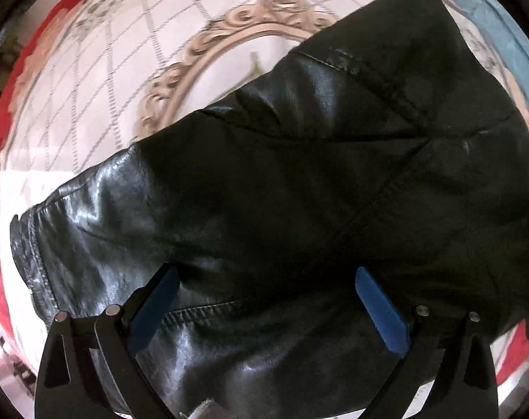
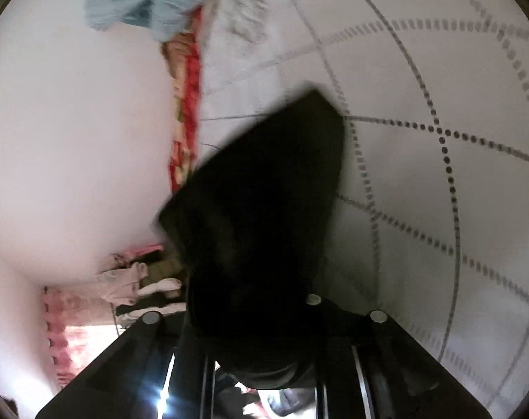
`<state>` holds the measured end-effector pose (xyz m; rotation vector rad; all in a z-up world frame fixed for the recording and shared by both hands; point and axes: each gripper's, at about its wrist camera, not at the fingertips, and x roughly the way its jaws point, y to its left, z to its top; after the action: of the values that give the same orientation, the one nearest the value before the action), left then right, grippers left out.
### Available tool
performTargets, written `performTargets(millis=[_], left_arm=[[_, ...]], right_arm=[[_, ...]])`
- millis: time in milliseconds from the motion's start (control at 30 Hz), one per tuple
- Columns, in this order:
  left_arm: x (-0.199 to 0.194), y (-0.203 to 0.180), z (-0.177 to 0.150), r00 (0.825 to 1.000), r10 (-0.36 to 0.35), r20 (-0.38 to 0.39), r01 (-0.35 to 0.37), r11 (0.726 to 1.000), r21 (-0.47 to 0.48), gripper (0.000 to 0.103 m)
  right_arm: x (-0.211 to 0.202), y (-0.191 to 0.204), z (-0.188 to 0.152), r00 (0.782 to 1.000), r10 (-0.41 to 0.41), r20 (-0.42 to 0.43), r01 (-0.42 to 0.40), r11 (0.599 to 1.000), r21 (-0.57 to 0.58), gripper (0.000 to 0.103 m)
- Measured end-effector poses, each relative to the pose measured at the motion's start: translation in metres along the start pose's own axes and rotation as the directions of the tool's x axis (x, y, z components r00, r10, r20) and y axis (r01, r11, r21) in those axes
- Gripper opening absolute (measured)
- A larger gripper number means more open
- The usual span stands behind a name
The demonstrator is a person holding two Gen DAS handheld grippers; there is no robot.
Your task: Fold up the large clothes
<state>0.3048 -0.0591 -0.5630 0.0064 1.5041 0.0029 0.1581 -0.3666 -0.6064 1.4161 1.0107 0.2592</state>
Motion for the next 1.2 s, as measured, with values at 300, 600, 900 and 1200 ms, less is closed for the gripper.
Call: performTargets(millis=[300, 600, 900, 1200], left_arm=[[-0.013, 0.011, 0.004, 1.000, 0.018, -0.002, -0.018, 1.000, 0.010, 0.103], [0.012, 0.021, 0.010, 0.999, -0.005, -0.037, 0.003, 0.998, -0.060, 0.103], [0.022, -0.013, 0.032, 0.998, -0.049, -0.025, 0.048, 0.998, -0.047, 0.103], [0.024, -0.058, 0.069, 0.976, -0.217, 0.031, 0.216, 0.976, 0.028, 0.103]], right_arm=[[0.016, -0.049, 0.014, 0.999, -0.040, -0.030, 0.042, 0.998, 0.050, 0.060], [0.051, -0.034, 0.006, 0.993, -0.019, -0.118, 0.011, 0.998, -0.066, 0.067], [0.061, 0.023, 0.005, 1.000, -0.023, -0.017, 0.021, 0.995, -0.094, 0.015], [0.054, 0.119, -0.014, 0.988, -0.133, 0.084, 0.153, 0.942, -0.300, 0.016]])
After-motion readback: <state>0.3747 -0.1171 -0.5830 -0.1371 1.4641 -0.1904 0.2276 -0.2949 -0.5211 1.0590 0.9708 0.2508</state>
